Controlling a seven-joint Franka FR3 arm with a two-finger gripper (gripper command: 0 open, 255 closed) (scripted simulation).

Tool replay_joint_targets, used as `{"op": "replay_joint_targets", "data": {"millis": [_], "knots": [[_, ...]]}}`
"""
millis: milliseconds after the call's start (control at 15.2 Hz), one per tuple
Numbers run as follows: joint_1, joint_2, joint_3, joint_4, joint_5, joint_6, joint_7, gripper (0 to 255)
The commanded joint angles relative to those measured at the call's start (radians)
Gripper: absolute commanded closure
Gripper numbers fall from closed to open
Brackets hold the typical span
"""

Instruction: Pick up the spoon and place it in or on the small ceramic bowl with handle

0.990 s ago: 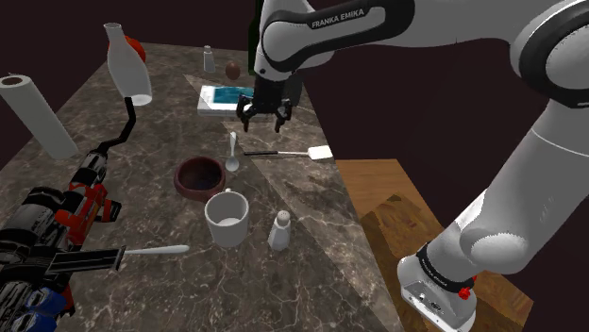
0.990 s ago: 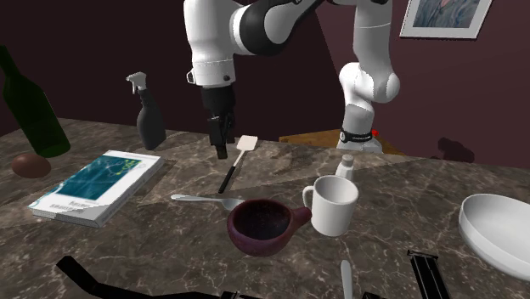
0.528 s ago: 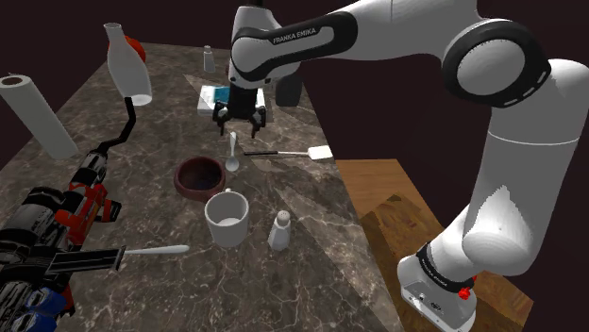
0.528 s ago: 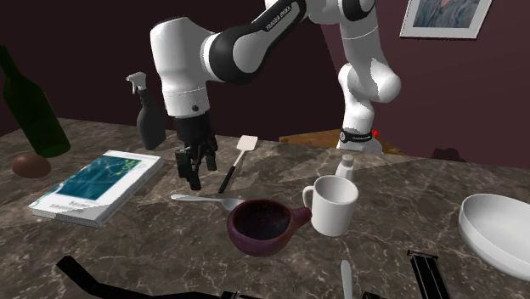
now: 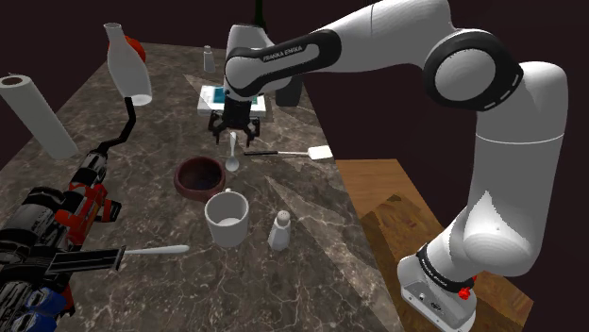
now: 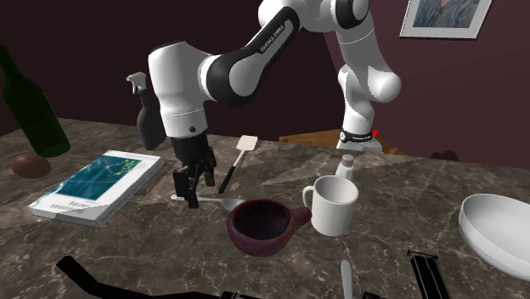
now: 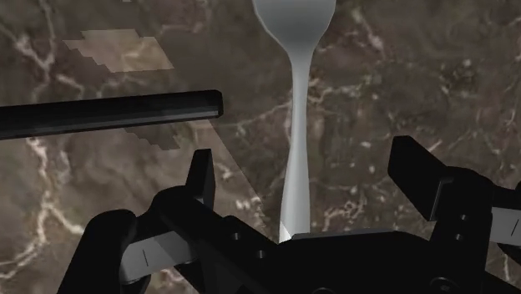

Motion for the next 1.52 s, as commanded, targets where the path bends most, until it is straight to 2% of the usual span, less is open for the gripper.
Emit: {"op": "replay_joint_targets", "data": {"millis": [0,462,528,1122,1452], "knots": [[0.001,0.005,0.000,-0.004,-0.001,0.009,0.000,0],[0.001,0.005,0.000,-0.004,-0.001,0.009,0.000,0],[0.001,0.005,0.000,-0.004,-0.001,0.009,0.000,255],[0.001,0.005,0.000,-0.004,-0.001,0.009,0.000,255],[-0.001,-0.023,0.002,0.022,0.002,-0.044,0.007,255]]}}
